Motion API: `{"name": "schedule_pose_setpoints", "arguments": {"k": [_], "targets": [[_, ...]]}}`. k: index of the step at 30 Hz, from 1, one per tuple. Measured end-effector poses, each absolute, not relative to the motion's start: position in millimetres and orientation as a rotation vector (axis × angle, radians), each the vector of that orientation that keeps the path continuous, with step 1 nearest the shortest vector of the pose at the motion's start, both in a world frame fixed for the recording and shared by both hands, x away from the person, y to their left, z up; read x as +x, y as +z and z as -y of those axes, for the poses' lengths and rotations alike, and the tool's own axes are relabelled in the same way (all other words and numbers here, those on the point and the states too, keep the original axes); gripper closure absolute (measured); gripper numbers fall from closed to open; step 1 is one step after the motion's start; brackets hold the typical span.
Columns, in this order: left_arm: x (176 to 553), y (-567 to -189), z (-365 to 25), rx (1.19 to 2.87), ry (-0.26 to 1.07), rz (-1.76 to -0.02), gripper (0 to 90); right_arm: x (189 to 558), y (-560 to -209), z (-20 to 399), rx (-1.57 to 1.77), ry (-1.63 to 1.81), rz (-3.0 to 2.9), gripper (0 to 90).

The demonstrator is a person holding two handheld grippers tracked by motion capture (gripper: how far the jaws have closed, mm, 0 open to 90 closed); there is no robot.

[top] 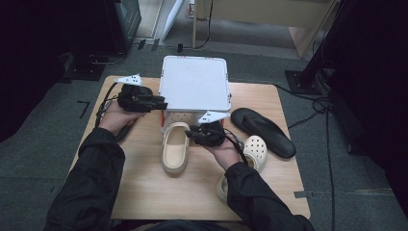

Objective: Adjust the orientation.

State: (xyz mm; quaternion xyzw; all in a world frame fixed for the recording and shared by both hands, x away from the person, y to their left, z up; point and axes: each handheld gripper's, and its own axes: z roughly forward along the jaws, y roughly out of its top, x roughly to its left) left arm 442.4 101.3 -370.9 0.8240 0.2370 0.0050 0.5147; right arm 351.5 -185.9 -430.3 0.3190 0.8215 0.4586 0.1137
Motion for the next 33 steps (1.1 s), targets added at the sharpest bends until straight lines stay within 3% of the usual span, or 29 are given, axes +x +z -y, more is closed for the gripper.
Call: {"name": "schedule_pose_setpoints", "arguments": {"k": [15,33], "targets": [[441.8,-372.0,-100.0,1.976,0.040,-0.593,68.9,290.4,-447.4,159.8,0.844,1.391,-2.568,69.4],[442.3,-374.7,-99.4,1.961,0.068,-0.590,73.7,281.6,-480.1,132.5,0.772,1.302,-2.657,71.4]]}}
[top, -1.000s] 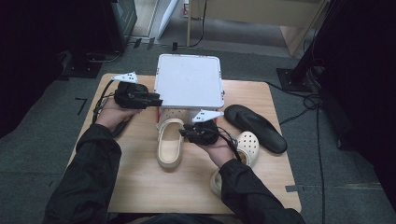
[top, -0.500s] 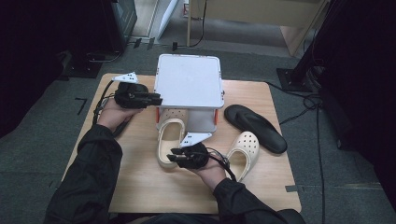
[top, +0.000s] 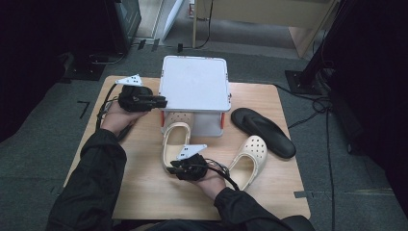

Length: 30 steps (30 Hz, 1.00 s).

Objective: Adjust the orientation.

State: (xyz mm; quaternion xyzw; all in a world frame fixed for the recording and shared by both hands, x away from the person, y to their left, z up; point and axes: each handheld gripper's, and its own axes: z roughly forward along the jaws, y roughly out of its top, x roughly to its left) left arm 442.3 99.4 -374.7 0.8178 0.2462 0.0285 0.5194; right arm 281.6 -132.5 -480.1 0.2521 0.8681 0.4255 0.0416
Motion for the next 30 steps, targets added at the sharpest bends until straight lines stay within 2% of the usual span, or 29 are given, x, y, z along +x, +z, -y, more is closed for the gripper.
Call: {"name": "schedule_pose_setpoints", "arguments": {"k": [6,14,30], "targets": [[441.9,-374.5,-98.9,1.961,0.072,-0.596,73.8,285.7,-486.3,131.2,0.764,1.277,-2.666,74.2],[442.2,-375.4,-99.7,1.953,0.062,-0.599,73.7,287.8,-476.6,128.4,0.774,1.277,-2.697,84.6],[443.0,-375.7,-100.4,1.946,0.048,-0.609,73.8,303.3,-449.4,136.9,0.751,1.287,-2.619,87.2]]}}
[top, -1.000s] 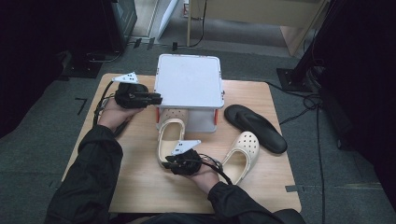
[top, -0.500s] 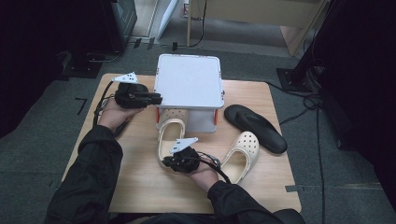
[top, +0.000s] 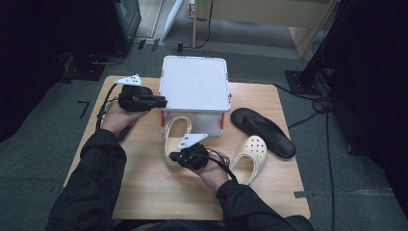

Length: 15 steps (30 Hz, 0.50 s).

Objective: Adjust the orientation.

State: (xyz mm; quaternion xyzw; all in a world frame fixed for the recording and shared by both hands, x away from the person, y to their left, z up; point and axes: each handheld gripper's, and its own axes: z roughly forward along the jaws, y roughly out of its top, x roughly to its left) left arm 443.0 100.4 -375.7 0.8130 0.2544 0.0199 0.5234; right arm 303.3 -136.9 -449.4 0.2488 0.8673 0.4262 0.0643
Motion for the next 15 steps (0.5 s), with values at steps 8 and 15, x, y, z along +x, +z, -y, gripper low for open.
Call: {"name": "schedule_pose_setpoints", "arguments": {"k": [8,15], "targets": [[442.9,-375.5,-99.9,1.945,0.043,-0.616,73.8,316.8,-449.9,134.0,0.734,1.255,-2.617,89.9],[443.1,-375.7,-100.4,1.943,0.040,-0.616,73.8,338.6,-451.8,143.4,0.825,1.240,-2.556,90.0]]}}
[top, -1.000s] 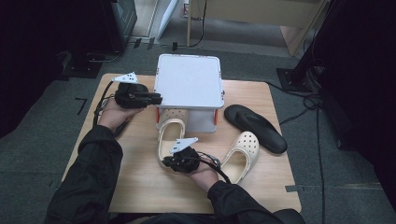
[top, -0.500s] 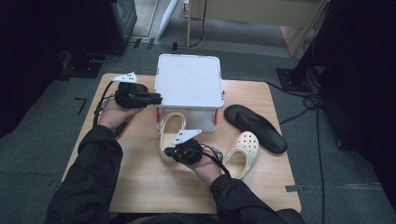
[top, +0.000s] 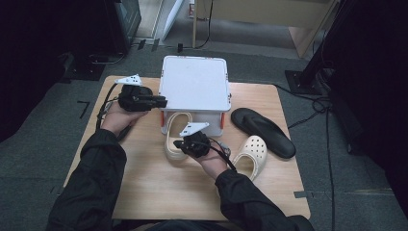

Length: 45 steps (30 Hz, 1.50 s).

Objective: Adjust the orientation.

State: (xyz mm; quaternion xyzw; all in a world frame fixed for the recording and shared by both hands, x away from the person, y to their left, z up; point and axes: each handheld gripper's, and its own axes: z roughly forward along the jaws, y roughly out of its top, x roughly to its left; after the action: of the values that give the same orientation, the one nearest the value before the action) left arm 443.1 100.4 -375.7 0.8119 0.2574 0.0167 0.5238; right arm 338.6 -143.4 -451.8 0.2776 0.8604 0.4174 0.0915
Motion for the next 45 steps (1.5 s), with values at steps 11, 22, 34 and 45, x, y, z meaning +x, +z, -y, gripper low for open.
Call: {"name": "schedule_pose_setpoints", "arguments": {"k": [11,22,34,45], "targets": [[443.0,-375.5,-100.4,1.944,0.042,-0.618,73.7,314.7,-448.8,150.6,0.840,1.331,-2.633,89.8],[443.1,-375.7,-100.5,1.943,0.041,-0.618,73.8,310.8,-476.1,144.5,0.852,1.144,-2.745,89.4],[443.2,-376.1,-100.7,1.938,0.040,-0.619,73.7,339.1,-474.2,138.8,0.876,1.158,-2.650,88.2],[443.6,-376.4,-100.9,1.936,0.038,-0.617,73.8,354.5,-478.8,138.8,0.868,1.177,-2.548,86.5]]}}
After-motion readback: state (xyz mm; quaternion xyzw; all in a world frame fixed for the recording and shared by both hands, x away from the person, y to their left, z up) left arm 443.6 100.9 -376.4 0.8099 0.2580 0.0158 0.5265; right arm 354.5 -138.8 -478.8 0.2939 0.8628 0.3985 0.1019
